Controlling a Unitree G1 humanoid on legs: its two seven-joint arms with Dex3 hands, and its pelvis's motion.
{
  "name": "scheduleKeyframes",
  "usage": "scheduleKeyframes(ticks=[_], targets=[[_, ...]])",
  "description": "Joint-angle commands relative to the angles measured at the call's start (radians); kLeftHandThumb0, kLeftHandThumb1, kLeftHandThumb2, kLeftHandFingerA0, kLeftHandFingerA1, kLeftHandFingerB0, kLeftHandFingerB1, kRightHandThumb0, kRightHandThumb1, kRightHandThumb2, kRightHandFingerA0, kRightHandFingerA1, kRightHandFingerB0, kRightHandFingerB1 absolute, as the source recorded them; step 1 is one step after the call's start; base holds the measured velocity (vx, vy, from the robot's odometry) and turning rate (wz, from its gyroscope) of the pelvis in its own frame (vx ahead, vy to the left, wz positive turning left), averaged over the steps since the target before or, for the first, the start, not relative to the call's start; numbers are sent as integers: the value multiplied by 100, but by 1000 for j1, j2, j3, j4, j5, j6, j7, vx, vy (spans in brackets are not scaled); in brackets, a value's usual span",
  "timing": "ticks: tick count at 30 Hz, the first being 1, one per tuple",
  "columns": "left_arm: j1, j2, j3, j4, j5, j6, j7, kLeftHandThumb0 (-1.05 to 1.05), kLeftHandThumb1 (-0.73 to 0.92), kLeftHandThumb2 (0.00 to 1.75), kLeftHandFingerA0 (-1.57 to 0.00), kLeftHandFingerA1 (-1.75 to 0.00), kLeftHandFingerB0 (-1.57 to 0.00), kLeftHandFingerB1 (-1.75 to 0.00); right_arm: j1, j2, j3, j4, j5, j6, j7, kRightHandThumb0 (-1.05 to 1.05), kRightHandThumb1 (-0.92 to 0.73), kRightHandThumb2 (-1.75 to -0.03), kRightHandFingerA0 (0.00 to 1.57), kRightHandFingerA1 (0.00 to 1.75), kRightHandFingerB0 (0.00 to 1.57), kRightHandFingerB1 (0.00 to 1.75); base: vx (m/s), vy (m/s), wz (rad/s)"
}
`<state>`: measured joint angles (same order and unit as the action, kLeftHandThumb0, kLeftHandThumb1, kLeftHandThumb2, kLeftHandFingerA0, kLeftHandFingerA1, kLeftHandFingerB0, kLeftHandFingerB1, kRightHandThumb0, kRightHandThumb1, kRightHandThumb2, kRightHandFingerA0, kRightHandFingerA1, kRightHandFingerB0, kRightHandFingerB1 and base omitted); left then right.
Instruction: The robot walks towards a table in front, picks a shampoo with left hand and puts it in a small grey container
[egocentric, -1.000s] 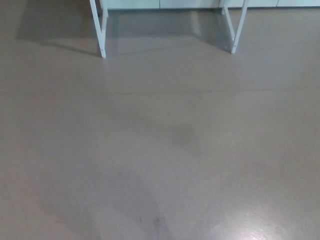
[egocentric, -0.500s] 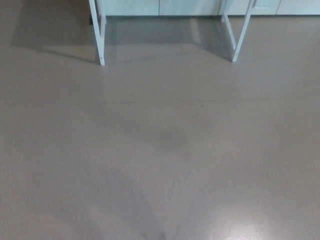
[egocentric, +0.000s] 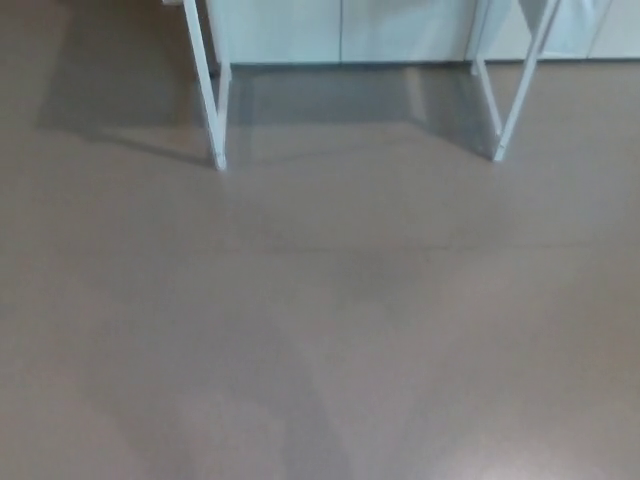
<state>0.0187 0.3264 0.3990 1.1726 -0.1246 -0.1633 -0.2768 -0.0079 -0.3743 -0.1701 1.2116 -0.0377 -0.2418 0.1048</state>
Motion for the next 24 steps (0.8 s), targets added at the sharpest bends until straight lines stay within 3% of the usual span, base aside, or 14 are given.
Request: scheduleKeyframes(ticks=[1, 15, 24], targets=[[11, 13, -1, 12, -16, -31, 2, -13, 54, 56, -63, -48, -51, -42, 18, -13, 5, -8, 1, -16, 3, -25, -60, -57, 69, 48, 52, 40, 303, -111, -1], [16, 20, -34, -2, -8, -48, 8, -14, 56, 56, -67, -48, -56, -43, -4, -22, 38, -7, -14, -13, 0, -29, -58, -57, 74, 48, 54, 40, 388, 81, -17], [14, 27, -48, 8, -1, -67, 6, -16, 59, 57, -66, -47, -56, -43, -29, -26, 61, -3, -21, -2, 14, -25, -61, -58, 74, 48, 55, 41, 398, 27, 10]])
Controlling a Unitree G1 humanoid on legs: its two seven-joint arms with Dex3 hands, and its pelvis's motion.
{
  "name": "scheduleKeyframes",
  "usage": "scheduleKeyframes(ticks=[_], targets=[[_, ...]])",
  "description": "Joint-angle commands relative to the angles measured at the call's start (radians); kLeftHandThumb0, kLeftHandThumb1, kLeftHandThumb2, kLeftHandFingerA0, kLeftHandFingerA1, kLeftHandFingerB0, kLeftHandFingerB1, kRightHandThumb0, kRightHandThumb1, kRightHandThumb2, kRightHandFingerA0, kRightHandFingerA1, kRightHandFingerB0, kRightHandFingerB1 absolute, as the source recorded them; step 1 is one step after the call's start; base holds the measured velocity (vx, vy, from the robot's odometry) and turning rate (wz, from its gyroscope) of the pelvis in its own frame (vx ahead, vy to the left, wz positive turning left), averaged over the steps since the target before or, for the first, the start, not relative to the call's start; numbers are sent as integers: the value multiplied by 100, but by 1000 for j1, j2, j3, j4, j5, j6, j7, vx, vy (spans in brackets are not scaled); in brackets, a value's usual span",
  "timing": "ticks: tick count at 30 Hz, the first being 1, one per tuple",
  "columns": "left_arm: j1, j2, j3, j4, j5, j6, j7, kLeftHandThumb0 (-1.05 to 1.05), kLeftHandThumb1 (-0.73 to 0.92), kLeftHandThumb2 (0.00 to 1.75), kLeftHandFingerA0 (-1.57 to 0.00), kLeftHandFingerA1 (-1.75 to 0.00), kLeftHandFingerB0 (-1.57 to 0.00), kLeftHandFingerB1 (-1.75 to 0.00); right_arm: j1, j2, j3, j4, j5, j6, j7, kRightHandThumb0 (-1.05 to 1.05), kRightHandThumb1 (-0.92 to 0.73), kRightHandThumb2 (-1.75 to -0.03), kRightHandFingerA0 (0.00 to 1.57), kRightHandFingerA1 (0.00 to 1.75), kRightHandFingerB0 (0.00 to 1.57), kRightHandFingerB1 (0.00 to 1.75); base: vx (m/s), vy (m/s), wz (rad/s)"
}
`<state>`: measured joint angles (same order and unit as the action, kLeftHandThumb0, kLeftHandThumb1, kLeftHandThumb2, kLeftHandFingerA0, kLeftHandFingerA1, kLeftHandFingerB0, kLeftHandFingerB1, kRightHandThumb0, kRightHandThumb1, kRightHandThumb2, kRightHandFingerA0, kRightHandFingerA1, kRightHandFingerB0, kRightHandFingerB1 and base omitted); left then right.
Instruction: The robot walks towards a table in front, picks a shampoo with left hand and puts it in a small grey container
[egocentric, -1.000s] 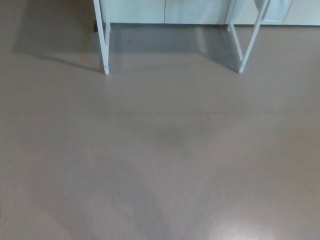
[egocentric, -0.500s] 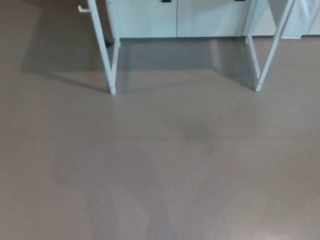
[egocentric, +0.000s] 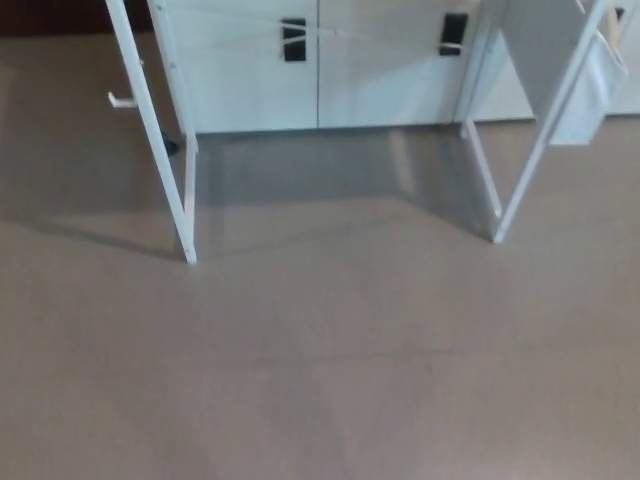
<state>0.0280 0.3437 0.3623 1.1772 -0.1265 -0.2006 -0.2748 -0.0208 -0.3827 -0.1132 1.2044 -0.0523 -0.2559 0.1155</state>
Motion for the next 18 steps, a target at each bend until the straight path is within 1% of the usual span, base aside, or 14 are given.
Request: scheduleKeyframes(ticks=[1, 2, 5, 7, 10, 11, 12, 15, 16, 18], targets=[[8, 10, -16, -1, 6, -34, 10, -16, 57, 57, -66, -47, -57, -43, -19, -16, 6, 7, -8, 15, 0, -25, -61, -58, 75, 47, 55, 41, 443, -165, 23], [9, 10, -18, -2, 8, -34, 12, -16, 59, 57, -67, -47, -57, -43, -20, -15, 8, 9, -10, 15, -3, -25, -61, -58, 75, 47, 55, 41, 514, -165, 26], [11, 14, -25, -1, 7, -27, 11, -17, 60, 57, -66, -46, -55, -42, -21, -14, 13, 10, -14, 9, -10, -25, -61, -58, 75, 47, 55, 41, 529, -92, 73], [12, 17, -30, 2, 6, -28, 11, -16, 58, 57, -65, -46, -53, -42, -21, -13, 17, 12, -17, 6, -14, -25, -60, -57, 74, 47, 55, 41, 467, -112, 19], [12, 17, -33, 2, 4, -29, 11, -16, 58, 57, -65, -46, -53, -42, -22, -13, 18, 13, -17, 4, -14, -25, -60, -57, 74, 47, 55, 41, 411, -27, -1], [16, 19, -35, 4, 7, -37, 10, -17, 55, 56, -65, -46, -53, -42, -22, -12, 21, 15, -20, 5, -14, -25, -60, -58, 76, 48, 55, 41, 424, 35, -9], [23, 20, -39, 6, 11, -49, 9, -17, 55, 56, -65, -46, -53, -42, -22, -11, 25, 16, -24, 5, -14, -25, -60, -58, 76, 48, 55, 41, 395, 92, -18], [20, 17, -34, 5, -2, -34, 8, -15, 56, 56, -64, -46, -53, -42, -21, -11, 29, 16, -28, 1, -17, -25, -60, -58, 74, 47, 56, 41, 414, 121, -27], [22, 19, -38, 5, 2, -39, 5, -17, 58, 57, -61, -45, -52, -41, -23, -10, 32, 17, -30, 5, -18, -26, -60, -57, 77, 48, 56, 41, 483, 195, -30], [24, 24, -49, 7, 13, -46, 8, -18, 58, 57, -62, -45, -52, -41, -25, -9, 35, 17, -30, 9, -15, -25, -61, -57, 77, 48, 56, 41, 597, 251, -62]])
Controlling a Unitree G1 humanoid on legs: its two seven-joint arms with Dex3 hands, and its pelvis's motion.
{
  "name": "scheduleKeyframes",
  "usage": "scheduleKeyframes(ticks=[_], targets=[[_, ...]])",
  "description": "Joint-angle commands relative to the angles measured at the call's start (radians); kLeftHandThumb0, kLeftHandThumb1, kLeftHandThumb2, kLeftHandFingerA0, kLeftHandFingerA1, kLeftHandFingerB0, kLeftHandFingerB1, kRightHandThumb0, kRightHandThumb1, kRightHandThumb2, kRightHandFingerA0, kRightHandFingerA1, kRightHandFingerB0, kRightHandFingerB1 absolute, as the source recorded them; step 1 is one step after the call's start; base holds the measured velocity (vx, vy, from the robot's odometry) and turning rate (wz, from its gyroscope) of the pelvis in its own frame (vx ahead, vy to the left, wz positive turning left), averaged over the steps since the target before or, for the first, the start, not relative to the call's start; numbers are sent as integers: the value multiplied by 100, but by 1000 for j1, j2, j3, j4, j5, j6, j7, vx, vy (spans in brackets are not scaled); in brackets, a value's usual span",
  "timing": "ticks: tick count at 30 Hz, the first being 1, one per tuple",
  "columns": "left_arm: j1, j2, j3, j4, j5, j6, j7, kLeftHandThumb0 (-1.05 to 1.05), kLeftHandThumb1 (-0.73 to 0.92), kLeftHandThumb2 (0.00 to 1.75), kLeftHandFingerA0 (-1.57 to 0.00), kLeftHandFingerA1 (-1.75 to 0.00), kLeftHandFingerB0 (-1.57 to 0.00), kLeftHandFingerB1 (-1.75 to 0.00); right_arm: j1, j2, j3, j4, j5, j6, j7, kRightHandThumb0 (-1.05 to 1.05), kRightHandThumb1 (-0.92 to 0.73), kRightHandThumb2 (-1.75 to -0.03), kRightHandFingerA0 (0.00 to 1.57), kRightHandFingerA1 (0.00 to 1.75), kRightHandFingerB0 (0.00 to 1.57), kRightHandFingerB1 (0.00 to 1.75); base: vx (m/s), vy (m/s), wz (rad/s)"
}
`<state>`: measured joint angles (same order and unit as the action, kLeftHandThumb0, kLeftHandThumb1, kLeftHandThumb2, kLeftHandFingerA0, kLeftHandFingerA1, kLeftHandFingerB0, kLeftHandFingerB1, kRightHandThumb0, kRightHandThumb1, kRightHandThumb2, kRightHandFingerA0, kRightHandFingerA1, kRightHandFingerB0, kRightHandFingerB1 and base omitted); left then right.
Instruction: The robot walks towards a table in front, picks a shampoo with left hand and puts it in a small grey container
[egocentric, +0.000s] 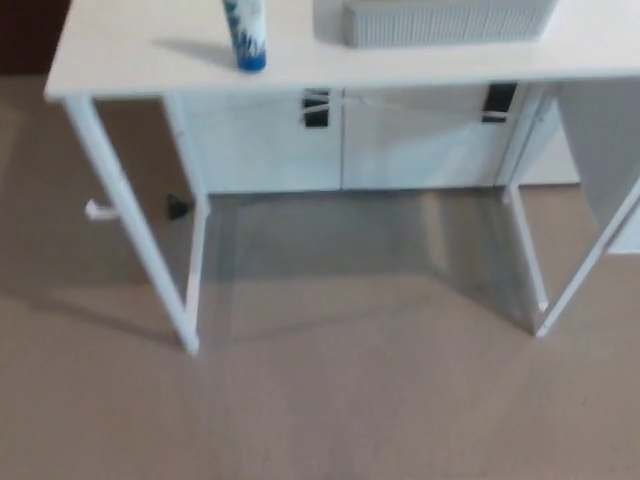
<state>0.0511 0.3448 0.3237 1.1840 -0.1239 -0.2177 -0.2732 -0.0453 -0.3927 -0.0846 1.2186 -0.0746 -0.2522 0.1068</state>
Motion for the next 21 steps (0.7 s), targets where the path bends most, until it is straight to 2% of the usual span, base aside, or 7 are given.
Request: scheduleKeyframes(ticks=[1, 5, 9, 10, 11, 12, 21], targets=[[0, 23, -10, 0, 9, -28, 8, -17, 56, 56, -63, -46, -52, -41, 0, 1, 7, 3, -7, 4, -4, -25, -61, -57, 77, 48, 56, 41, 631, 332, -47], [7, 25, -16, 0, 10, -37, 6, -21, 58, 57, -65, -46, -53, -41, 2, 3, 9, 6, -7, 3, -3, -25, -61, -58, 76, 47, 56, 41, 609, 298, -28], [23, 31, -40, -6, 27, -57, 15, -22, 58, 57, -65, -46, -55, -41, 3, 5, 14, 13, -9, 4, 5, -26, -60, -58, 77, 48, 56, 41, 322, 59, 7], [24, 34, -57, -4, 46, -68, 36, -25, 56, 56, -68, -45, -54, -41, 3, 5, 14, 14, -8, 4, 5, -26, -61, -58, 77, 48, 57, 41, 299, -42, 11], [18, 40, -72, 6, 61, -67, 53, -39, 45, 71, -65, -55, -50, -50, 2, 6, 15, 15, -8, 4, 3, -25, -61, -58, 77, 49, 57, 41, 309, -64, 14], [14, 45, -87, 14, 74, -71, 63, -41, 45, 72, -64, -55, -47, -49, 2, 5, 18, 14, -10, 3, 2, -25, -62, -58, 77, 49, 57, 41, 316, -99, 26], [2, 61, -112, 35, 66, -82, 66, -40, 45, 71, -64, -55, -47, -49, -5, 11, 32, 14, -16, 0, 2, -27, -61, -58, 78, 49, 58, 41, 259, -116, 22]])
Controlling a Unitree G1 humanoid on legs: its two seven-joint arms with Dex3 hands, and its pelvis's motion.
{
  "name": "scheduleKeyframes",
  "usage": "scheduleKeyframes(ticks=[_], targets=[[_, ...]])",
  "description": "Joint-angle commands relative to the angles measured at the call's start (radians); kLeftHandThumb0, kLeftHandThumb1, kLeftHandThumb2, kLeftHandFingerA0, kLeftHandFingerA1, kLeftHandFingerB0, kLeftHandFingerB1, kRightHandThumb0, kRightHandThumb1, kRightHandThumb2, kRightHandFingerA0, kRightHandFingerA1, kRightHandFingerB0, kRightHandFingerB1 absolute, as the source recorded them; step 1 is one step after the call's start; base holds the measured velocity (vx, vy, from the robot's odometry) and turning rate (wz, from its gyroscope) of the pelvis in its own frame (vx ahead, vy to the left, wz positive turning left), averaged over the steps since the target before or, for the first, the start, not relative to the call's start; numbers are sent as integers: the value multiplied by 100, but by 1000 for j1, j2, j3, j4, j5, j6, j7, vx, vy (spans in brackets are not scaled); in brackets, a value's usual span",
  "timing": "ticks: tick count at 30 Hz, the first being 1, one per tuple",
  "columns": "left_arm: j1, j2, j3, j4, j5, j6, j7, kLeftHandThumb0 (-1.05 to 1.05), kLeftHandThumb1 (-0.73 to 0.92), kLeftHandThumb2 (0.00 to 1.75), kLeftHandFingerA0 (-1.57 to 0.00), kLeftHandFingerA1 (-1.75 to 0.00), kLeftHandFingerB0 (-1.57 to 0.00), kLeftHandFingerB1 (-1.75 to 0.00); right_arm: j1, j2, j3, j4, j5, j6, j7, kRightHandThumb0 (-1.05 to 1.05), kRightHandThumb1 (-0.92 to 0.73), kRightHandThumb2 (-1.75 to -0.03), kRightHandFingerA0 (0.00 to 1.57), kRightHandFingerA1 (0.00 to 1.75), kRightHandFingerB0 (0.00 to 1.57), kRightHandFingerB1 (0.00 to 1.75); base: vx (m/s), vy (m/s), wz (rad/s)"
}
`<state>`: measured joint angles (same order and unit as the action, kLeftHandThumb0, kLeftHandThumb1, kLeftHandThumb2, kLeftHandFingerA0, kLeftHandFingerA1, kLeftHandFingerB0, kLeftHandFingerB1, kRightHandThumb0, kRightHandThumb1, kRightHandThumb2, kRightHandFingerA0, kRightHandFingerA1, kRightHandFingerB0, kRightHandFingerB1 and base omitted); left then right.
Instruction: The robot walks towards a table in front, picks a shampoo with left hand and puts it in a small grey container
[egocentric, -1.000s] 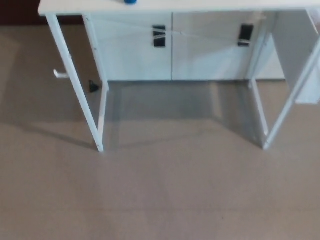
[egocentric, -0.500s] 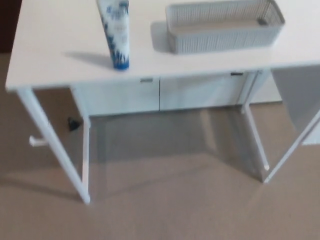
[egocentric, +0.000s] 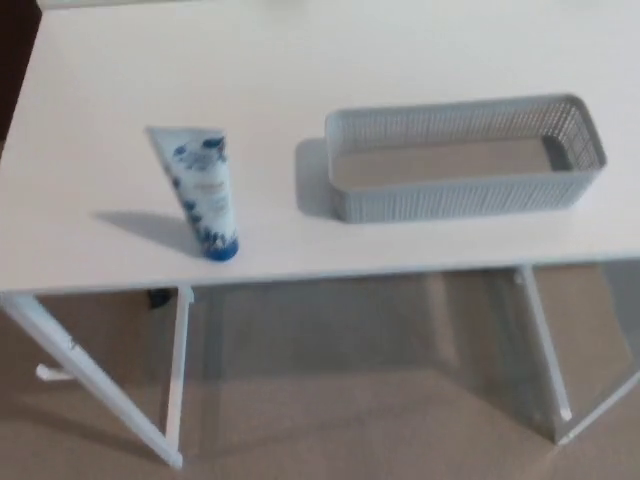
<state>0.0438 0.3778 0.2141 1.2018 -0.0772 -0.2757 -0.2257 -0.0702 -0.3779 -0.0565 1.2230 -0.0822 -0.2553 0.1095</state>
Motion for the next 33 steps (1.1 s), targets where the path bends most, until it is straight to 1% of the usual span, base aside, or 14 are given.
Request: scheduleKeyframes(ticks=[1, 5, 14, 15, 17, 22, 23, 24, 26, 27, 28, 29, 30, 33], targets=[[4, 28, 1, 18, 13, -15, 18, -40, 45, 71, -64, -55, -47, -49, 20, -3, 4, 10, -7, 5, 1, -27, -61, -58, 78, 49, 58, 41, 0, 0, 0], [5, 29, -1, 19, 14, -24, 19, -39, 46, 71, -63, -54, -47, -49, 21, -3, 7, 11, -9, -1, 1, -26, -61, -58, 77, 49, 57, 42, -3, 47, -4], [9, 30, -11, 17, 19, -17, 34, -38, 47, 72, -61, -54, -44, -48, 40, 3, 0, 12, -5, -4, -6, -26, -61, -58, 79, 49, 58, 42, 24, 167, -3], [20, 32, -19, 16, 28, -21, 40, -31, 55, 57, -69, -48, -48, -39, 57, 5, -4, 15, -2, -9, -3, -27, -60, -58, 78, 49, 58, 42, 0, 0, 0], [34, 40, -46, 17, 53, -8, 47, -32, 56, 57, -66, -49, -45, -37, 90, 8, -10, 16, 3, -14, 1, -27, -60, -58, 78, 49, 58, 42, 94, 1, 15], [38, 53, -87, 14, 78, 0, 34, -34, 57, 57, -64, -50, -44, -37, 119, 10, -18, 12, 6, -30, -1, -26, -61, -58, 79, 51, 59, 43, 43, -29, 4], [34, 56, -112, 15, 101, 5, 36, -35, 58, 57, -62, -46, -46, -37, 127, 4, -23, 12, 11, -38, 15, -32, -60, -57, 78, 51, 57, 42, 0, 0, 0], [37, 59, -117, 12, 99, 1, 28, -43, 46, 75, -55, -56, -39, -48, 126, 6, -33, 18, 19, -41, 23, -31, -59, -57, 77, 51, 58, 43, 0, 0, 0], [42, 61, -120, 4, 89, -2, 20, -43, 47, 75, -56, -56, -39, -48, 120, 8, -42, 28, 20, -44, 27, -30, -59, -57, 79, 52, 58, 43, 0, 0, 0], [45, 63, -120, 4, 88, -5, 19, -36, 57, 56, -63, -46, -45, -38, 120, 9, -42, 30, 19, -45, 28, -30, -60, -57, 77, 52, 58, 43, 0, 0, 0], [49, 66, -120, 2, 87, -11, 18, -36, 57, 56, -63, -46, -45, -38, 118, 11, -43, 34, 17, -46, 30, -30, -60, -57, 77, 52, 58, 43, 0, 0, 0], [56, 67, -114, -1, 79, -18, 12, -37, 56, 57, -64, -49, -45, -38, 120, 10, -35, 26, 7, -45, 26, -31, -61, -58, 76, 50, 58, 42, 0, 0, 0], [64, 70, -110, 1, 75, -21, 6, -44, 46, 75, -54, -55, -38, -48, 127, 14, -31, 27, 4, -48, 26, -31, -62, -58, 77, 50, 58, 42, 0, 0, 0], [115, 67, -111, 5, 76, -42, 2, -44, 47, 76, -52, -54, -37, -48, 172, 16, -28, 30, 1, -67, 24, -31, -61, -58, 77, 50, 58, 42, 0, 0, 0]])
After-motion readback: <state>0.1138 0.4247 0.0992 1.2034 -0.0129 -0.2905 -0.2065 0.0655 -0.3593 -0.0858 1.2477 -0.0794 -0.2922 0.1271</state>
